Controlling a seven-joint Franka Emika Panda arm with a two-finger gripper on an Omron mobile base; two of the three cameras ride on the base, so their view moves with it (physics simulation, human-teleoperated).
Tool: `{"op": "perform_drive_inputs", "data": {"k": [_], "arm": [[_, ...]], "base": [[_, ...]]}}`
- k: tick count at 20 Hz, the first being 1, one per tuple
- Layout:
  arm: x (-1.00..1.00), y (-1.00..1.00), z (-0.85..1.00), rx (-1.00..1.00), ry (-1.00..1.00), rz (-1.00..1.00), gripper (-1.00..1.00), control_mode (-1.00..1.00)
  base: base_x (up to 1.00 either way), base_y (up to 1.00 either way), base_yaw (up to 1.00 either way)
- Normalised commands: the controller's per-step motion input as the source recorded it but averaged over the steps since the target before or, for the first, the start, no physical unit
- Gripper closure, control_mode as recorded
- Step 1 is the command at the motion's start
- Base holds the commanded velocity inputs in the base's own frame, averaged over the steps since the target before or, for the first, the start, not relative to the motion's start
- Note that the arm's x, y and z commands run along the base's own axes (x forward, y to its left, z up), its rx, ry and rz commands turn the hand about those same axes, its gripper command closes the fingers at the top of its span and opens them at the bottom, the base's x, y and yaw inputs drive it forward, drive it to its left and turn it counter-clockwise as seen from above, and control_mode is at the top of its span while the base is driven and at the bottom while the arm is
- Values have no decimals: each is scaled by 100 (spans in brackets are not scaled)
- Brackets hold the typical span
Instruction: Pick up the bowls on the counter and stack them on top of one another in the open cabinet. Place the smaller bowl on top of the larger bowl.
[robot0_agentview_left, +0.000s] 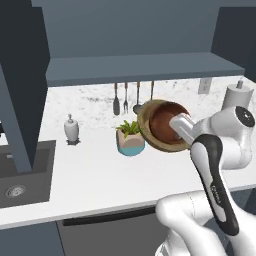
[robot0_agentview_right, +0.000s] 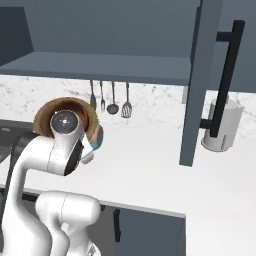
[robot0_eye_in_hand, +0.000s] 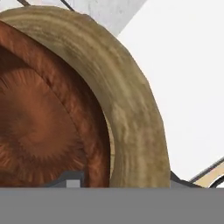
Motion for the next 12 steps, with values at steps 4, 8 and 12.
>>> {"op": "perform_drive_inputs", "data": {"k": [4,8,12], "arm": [[-53,-41,100,21,-22,-18,100,-100],[-19,-10,100,16,-20,-13,100,-100],[17,-3,100,11,-13,-17,100,-100]], "base": [[0,0,0],[0,0,0],[0,0,0]]}}
